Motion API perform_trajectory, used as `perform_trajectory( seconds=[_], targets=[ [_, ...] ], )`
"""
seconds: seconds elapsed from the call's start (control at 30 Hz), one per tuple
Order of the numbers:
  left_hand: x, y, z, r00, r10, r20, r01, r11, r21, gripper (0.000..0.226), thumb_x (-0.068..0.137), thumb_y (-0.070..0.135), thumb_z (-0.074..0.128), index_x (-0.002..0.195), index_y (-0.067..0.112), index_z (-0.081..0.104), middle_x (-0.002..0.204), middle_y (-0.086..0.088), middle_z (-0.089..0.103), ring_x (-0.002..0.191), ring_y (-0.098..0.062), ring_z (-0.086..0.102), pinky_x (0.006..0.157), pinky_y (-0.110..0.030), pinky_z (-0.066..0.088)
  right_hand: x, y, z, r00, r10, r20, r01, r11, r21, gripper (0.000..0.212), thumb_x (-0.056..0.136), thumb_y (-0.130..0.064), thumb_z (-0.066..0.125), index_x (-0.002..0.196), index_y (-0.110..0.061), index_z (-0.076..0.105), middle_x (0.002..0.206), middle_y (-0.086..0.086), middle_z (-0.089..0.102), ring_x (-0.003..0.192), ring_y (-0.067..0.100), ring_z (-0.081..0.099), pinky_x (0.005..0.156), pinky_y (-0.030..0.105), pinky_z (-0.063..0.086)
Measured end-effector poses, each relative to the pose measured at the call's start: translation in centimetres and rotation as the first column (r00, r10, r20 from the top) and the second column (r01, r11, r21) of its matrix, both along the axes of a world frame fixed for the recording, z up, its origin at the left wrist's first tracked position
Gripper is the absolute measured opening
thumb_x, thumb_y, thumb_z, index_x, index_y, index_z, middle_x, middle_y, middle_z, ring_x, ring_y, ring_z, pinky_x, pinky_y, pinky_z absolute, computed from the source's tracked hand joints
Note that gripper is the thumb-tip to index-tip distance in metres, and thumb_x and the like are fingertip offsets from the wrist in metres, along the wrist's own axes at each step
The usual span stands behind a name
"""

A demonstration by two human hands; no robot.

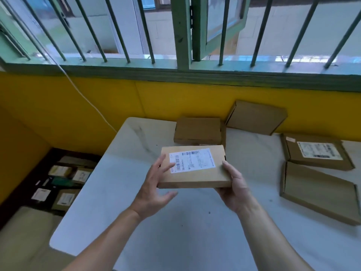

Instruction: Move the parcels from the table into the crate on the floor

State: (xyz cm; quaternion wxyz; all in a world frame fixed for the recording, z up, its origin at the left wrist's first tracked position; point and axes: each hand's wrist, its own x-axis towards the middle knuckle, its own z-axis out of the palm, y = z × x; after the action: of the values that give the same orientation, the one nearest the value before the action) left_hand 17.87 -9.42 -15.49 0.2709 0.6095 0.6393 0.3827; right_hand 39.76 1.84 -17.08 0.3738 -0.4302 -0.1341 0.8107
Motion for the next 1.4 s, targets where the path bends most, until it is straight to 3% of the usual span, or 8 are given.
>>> perform_trajectory(
  seconds=[0.07, 0.13, 0.2, 0.27, 0.43, 0.8, 1.13, 1.4],
  targets=[
    [0.0, -0.1, 0.6, 0.981, 0.157, 0.113, -0.149, 0.986, -0.08, 0.072, 0.081, 0.047, 0.069, 0.144, 0.045, 0.034, 0.158, 0.022, 0.021, 0.143, 0.002, 0.023, 0.111, -0.019, 0.033, -0.1, -0.6, 0.3, 1.0, 0.001, -0.03, 0.0, 0.998, 0.056, 0.021, 0.082, -0.03, 0.068, 0.093, -0.016, 0.078, 0.098, 0.005, 0.076, 0.074, 0.014, 0.072, 0.06, 0.025, 0.058],
    [0.1, 0.3, 1.4, 0.862, 0.354, 0.362, -0.291, 0.932, -0.217, 0.072, 0.083, 0.061, 0.06, 0.147, 0.042, 0.032, 0.153, 0.013, 0.038, 0.135, -0.006, 0.041, 0.108, -0.029, 0.04, 0.0, -1.3, 0.5, 0.997, 0.01, -0.083, -0.001, 0.994, 0.106, 0.022, 0.083, -0.03, 0.065, 0.09, -0.018, 0.081, 0.101, 0.006, 0.076, 0.078, 0.015, 0.073, 0.06, 0.025, 0.058],
    [0.0, 0.7, 1.9, 0.701, 0.414, 0.581, -0.276, 0.908, -0.315, 0.062, 0.091, 0.059, 0.05, 0.146, 0.037, 0.035, 0.138, 0.003, 0.059, 0.12, -0.012, 0.059, 0.099, -0.033, 0.05, 0.0, -1.8, 0.8, 0.99, 0.034, -0.137, -0.012, 0.986, 0.164, 0.027, 0.085, -0.031, 0.062, 0.101, -0.017, 0.079, 0.111, 0.008, 0.074, 0.088, 0.017, 0.073, 0.066, 0.025, 0.058],
    [-0.1, 0.8, 2.6, 0.655, 0.392, 0.645, -0.22, 0.917, -0.333, 0.049, 0.097, 0.052, 0.044, 0.143, 0.034, 0.043, 0.12, 0.0, 0.071, 0.107, -0.016, 0.068, 0.086, -0.033, 0.058, -0.2, -2.3, 1.3, 0.985, 0.08, -0.151, -0.041, 0.969, 0.244, 0.035, 0.086, -0.033, 0.06, 0.114, -0.017, 0.074, 0.12, 0.01, 0.071, 0.097, 0.019, 0.071, 0.069, 0.025, 0.058],
    [0.2, 0.1, 4.3, 0.618, 0.341, 0.708, -0.261, 0.939, -0.224, 0.036, 0.101, 0.045, 0.043, 0.134, 0.037, 0.053, 0.109, -0.001, 0.074, 0.098, -0.018, 0.072, 0.068, -0.028, 0.059, -0.8, -3.0, 3.1, 0.986, 0.109, -0.129, -0.064, 0.947, 0.313, 0.055, 0.092, -0.058, 0.045, 0.123, -0.02, 0.069, 0.123, 0.01, 0.069, 0.104, 0.021, 0.07, 0.077, 0.028, 0.059],
    [0.6, -1.0, 8.3, 0.653, 0.171, 0.738, -0.308, 0.95, 0.053, 0.049, 0.098, 0.045, 0.036, 0.144, 0.031, 0.044, 0.129, -0.006, 0.065, 0.119, -0.026, 0.063, 0.091, -0.048, 0.056, -0.9, -3.4, 7.4, 0.957, 0.183, -0.226, -0.047, 0.863, 0.503, 0.053, 0.098, -0.056, 0.037, 0.132, -0.024, 0.062, 0.13, 0.006, 0.066, 0.12, 0.022, 0.062, 0.089, 0.034, 0.054],
    [1.0, -2.3, 7.1, 0.663, 0.25, 0.706, -0.348, 0.938, -0.005, 0.046, 0.096, 0.049, 0.04, 0.14, 0.039, 0.048, 0.124, -0.001, 0.068, 0.114, -0.02, 0.065, 0.085, -0.04, 0.059, -1.1, -3.9, 6.5, 0.952, 0.214, -0.217, -0.091, 0.88, 0.467, 0.055, 0.101, -0.053, 0.028, 0.133, -0.024, 0.061, 0.132, 0.008, 0.065, 0.121, 0.025, 0.061, 0.091, 0.038, 0.054],
    [-3.9, -8.9, 3.6, 0.601, 0.484, 0.636, -0.476, 0.856, -0.202, 0.029, 0.084, 0.051, 0.062, 0.112, 0.055, 0.06, 0.112, 0.008, 0.072, 0.105, -0.014, 0.069, 0.084, -0.036, 0.06, -7.9, -7.7, 4.1, 0.941, 0.338, 0.017, -0.314, 0.853, 0.416, 0.046, 0.099, -0.052, 0.037, 0.121, -0.029, 0.07, 0.126, 0.006, 0.068, 0.113, 0.018, 0.065, 0.084, 0.031, 0.056]
  ],
)
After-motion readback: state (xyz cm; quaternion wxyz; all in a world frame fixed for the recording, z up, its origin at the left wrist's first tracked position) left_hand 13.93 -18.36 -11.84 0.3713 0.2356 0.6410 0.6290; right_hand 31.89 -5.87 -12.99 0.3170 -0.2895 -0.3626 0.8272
